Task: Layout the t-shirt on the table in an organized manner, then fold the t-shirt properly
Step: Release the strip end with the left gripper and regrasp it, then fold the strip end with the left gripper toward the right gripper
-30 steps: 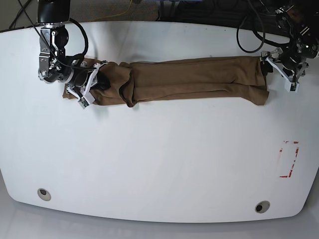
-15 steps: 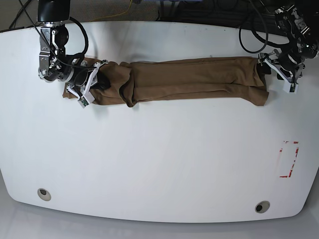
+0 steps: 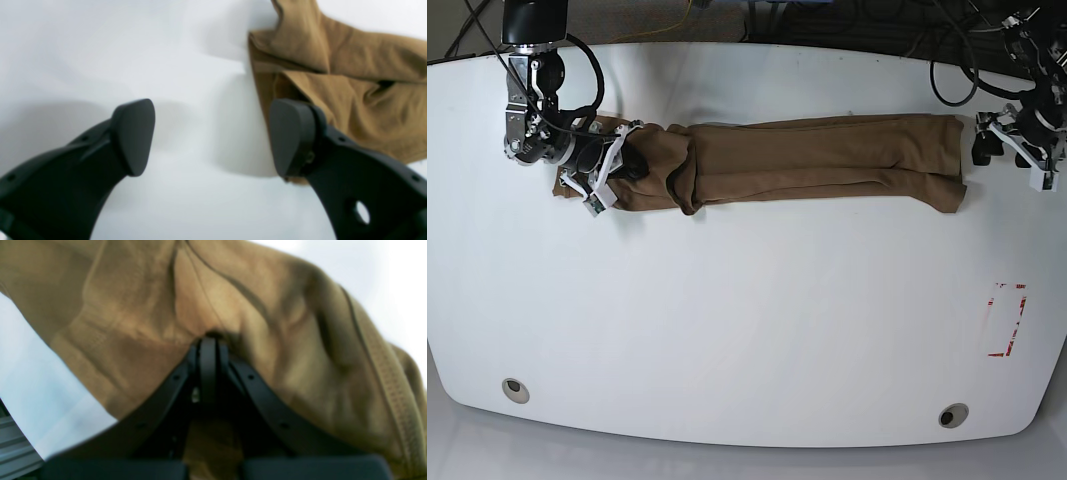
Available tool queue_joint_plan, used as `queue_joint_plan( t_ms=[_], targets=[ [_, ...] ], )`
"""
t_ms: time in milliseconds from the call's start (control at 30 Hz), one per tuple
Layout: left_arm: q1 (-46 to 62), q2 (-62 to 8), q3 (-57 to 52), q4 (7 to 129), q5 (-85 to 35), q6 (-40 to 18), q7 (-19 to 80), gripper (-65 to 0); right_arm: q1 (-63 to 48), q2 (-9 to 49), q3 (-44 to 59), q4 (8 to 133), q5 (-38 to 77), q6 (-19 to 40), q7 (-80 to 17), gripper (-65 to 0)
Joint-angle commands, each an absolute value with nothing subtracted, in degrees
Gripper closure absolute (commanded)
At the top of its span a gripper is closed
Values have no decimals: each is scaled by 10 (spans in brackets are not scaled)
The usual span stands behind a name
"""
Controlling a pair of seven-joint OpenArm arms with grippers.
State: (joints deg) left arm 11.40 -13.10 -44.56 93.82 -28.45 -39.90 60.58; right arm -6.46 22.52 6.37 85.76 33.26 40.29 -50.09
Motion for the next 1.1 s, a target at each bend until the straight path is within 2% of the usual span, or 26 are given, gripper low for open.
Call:
queue_joint_plan(
  t_ms=[0, 300, 600, 1067],
  targets=[
    [109, -149, -449, 960, -314, -400, 610, -507, -65, 231, 65, 860, 319, 400, -520, -9],
    [108, -145, -444, 960, -358, -400, 630, -507, -66, 229, 65, 860, 319, 400, -520, -9],
    [109, -127, -388, 956, -358, -400, 628, -507, -66, 223, 65, 860, 319, 400, -520, -9],
    [108, -113, -361, 956, -356, -400, 626, -506, -66, 223, 65, 860, 319, 400, -520, -9]
  ],
)
